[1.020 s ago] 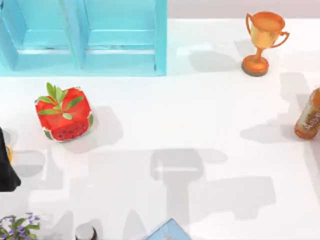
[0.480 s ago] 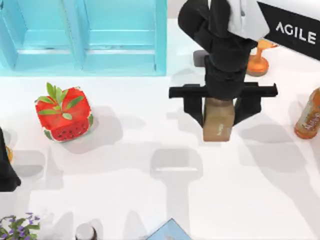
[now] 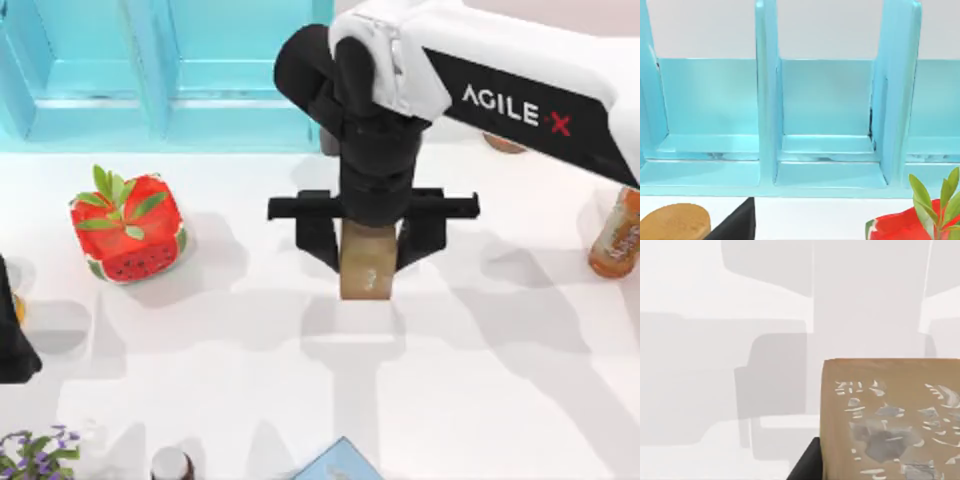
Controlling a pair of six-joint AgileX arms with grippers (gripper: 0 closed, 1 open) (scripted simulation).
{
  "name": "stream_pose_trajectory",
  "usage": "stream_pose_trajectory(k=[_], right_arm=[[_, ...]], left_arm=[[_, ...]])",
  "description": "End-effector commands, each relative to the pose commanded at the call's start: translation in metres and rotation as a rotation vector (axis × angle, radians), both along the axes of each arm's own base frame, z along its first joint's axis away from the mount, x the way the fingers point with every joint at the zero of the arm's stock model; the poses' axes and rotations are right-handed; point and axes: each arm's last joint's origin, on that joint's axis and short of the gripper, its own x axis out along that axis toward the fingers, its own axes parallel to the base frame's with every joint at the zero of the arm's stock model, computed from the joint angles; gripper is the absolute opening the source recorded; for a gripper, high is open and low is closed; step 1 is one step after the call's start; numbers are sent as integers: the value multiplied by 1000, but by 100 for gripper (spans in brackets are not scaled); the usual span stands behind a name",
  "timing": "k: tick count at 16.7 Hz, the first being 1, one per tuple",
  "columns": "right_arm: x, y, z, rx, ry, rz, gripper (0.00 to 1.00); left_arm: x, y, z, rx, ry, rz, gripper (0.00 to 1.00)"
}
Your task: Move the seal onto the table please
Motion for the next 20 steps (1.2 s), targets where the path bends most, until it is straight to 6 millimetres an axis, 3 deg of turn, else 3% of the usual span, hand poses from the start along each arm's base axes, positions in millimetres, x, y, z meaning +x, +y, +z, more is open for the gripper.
stream_pose_trajectory(k=[3,7,11,20], right_arm=[[0,1,-11,0,-2,3,0],[0,2,-42,2,-5,4,0],[0,2,-45,0,-4,4,0],[0,2,-45,0,-4,4,68]], left_arm=[[0,0,0,0,0,0,100],[0,0,0,0,0,0,100],[0,0,0,0,0,0,100],[0,0,0,0,0,0,100]])
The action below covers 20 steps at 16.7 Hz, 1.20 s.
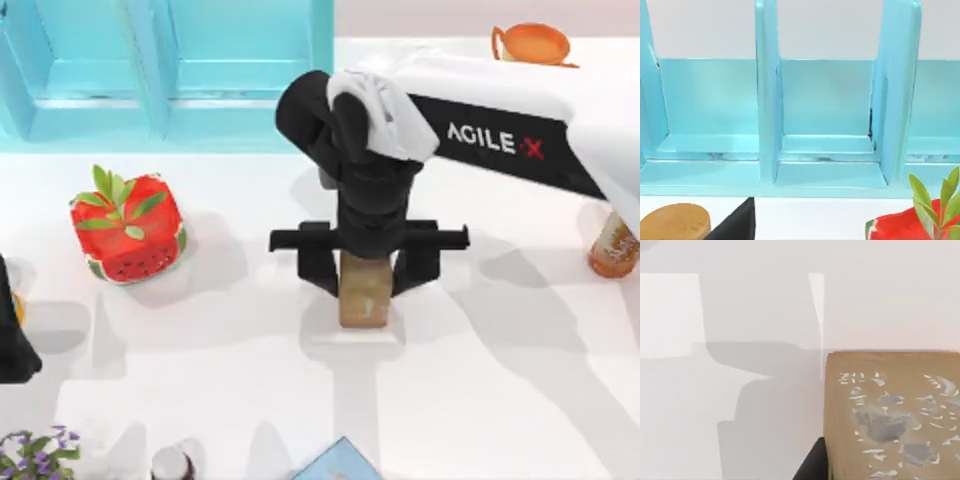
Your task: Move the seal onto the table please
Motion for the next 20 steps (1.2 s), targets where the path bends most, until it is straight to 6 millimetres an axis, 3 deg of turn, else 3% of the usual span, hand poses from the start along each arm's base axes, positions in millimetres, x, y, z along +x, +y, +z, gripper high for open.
stream_pose_trajectory(k=[4,5,15,18,20], right_arm=[[0,0,0,0,0,0,98],[0,0,0,0,0,0,100],[1,0,2,-3,3,-2,100],[5,5,16,-17,17,-2,100],[9,10,36,-21,22,-1,100]], left_arm=[[0,0,0,0,0,0,100],[0,0,0,0,0,0,100],[0,0,0,0,0,0,100],[0,0,0,0,0,0,100],[0,0,0,0,0,0,100]])
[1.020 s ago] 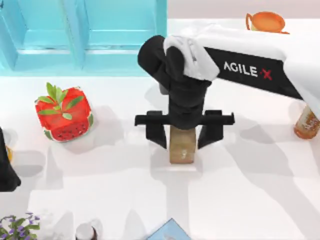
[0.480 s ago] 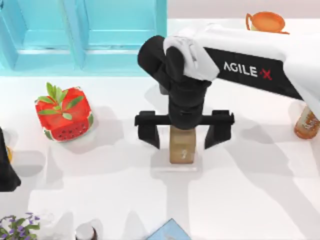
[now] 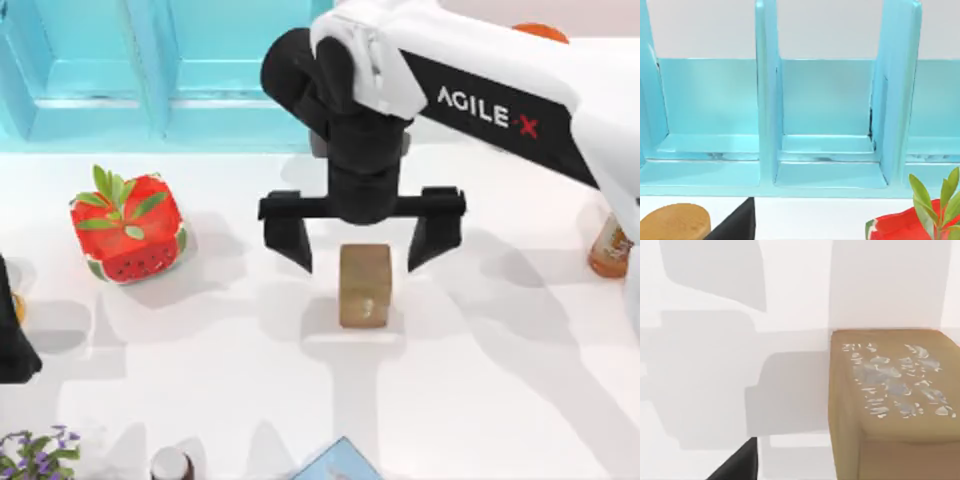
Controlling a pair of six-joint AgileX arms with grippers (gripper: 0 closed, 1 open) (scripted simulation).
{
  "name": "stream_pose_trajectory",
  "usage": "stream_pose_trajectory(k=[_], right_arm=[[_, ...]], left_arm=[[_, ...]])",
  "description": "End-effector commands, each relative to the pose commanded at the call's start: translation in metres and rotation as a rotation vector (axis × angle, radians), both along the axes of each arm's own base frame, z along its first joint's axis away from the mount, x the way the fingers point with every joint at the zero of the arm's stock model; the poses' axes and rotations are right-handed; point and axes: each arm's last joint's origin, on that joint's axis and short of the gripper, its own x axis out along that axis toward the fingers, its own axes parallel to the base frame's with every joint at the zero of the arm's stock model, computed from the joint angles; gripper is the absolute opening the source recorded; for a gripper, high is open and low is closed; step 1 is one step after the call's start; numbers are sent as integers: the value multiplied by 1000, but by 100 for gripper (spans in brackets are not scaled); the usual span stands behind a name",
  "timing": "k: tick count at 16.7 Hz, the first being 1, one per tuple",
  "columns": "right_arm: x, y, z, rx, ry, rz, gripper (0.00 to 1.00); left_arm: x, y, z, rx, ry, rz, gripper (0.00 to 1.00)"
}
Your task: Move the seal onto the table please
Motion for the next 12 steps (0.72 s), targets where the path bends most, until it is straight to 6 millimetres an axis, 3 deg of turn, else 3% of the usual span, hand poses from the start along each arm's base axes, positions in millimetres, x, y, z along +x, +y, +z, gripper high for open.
stream_pose_trajectory(k=[4,7,12], right_arm=[[3,3,60,25,-19,1,100],[-3,-3,95,26,-22,0,100],[-8,-10,114,21,-22,-1,100]], left_arm=[[0,0,0,0,0,0,100],[0,0,0,0,0,0,100],[0,0,0,0,0,0,100]])
